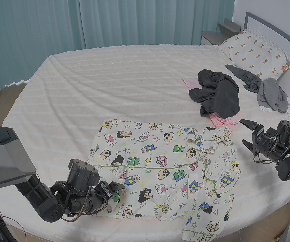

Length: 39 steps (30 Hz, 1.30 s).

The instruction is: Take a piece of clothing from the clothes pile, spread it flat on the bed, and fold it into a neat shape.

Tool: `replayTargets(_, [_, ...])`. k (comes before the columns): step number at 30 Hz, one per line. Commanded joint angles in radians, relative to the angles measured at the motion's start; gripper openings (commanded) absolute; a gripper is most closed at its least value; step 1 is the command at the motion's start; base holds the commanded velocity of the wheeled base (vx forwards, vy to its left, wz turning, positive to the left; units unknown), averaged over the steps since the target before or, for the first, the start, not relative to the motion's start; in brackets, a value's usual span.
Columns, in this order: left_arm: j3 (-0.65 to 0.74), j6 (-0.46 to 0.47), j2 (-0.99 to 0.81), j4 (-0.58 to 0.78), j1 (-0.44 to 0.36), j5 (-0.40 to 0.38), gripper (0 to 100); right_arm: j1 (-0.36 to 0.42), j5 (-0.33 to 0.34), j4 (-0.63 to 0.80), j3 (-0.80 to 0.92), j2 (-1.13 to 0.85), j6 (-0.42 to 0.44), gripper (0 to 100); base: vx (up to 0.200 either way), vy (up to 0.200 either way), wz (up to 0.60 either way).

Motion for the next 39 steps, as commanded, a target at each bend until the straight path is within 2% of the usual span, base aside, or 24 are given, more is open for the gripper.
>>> replayTargets(1, [-0.025, -0.003, 0.049, -0.001, -0.001, 0.024, 100, 0.0, 0.002, -0.001, 0.002, 0.001, 0.003, 100, 0.0, 0.0, 0.0])
replayTargets(2, [-0.036, -0.004, 0.06, -0.002, -0.001, 0.041, 100, 0.0, 0.002, -0.001, 0.005, -0.001, 0.003, 100, 0.0, 0.0, 0.0])
replayTargets(3, [-0.039, -0.004, 0.066, -0.002, -0.001, 0.05, 0, 0.001, 0.002, -0.002, 0.007, -0.004, 0.003, 100, 0.0, 0.0, 0.0])
replayTargets(10, [-0.034, -0.001, 0.07, -0.022, -0.001, 0.09, 0, 0.007, 0.004, -0.093, 0.048, -0.004, 0.004, 100, 0.0, 0.0, 0.0])
replayTargets(13, [-0.03, -0.001, 0.07, -0.022, -0.001, 0.13, 0, 0.013, 0.008, -0.136, 0.068, -0.002, 0.003, 100, 0.0, 0.0, 0.0])
replayTargets(22, [-0.036, 0.011, 0.03, -0.031, 0.039, 0.202, 0, 0.018, 0.008, -0.145, 0.076, -0.004, 0.003, 100, 0.0, 0.0, 0.0])
replayTargets(30, [-0.044, 0.1, -0.034, -0.062, 0.136, 0.201, 0, 0.018, 0.008, -0.145, 0.081, -0.007, 0.003, 100, 0.0, 0.0, 0.0])
replayTargets(33, [-0.039, 0.14, -0.016, -0.111, 0.182, 0.196, 0, 0.02, 0.008, -0.145, 0.081, -0.007, 0.003, 100, 0.0, 0.0, 0.0])
replayTargets(39, [-0.031, 0.174, 0.07, -0.215, 0.219, 0.191, 0, 0.02, 0.008, -0.145, 0.081, -0.007, 0.003, 100, 0.0, 0.0, 0.0])
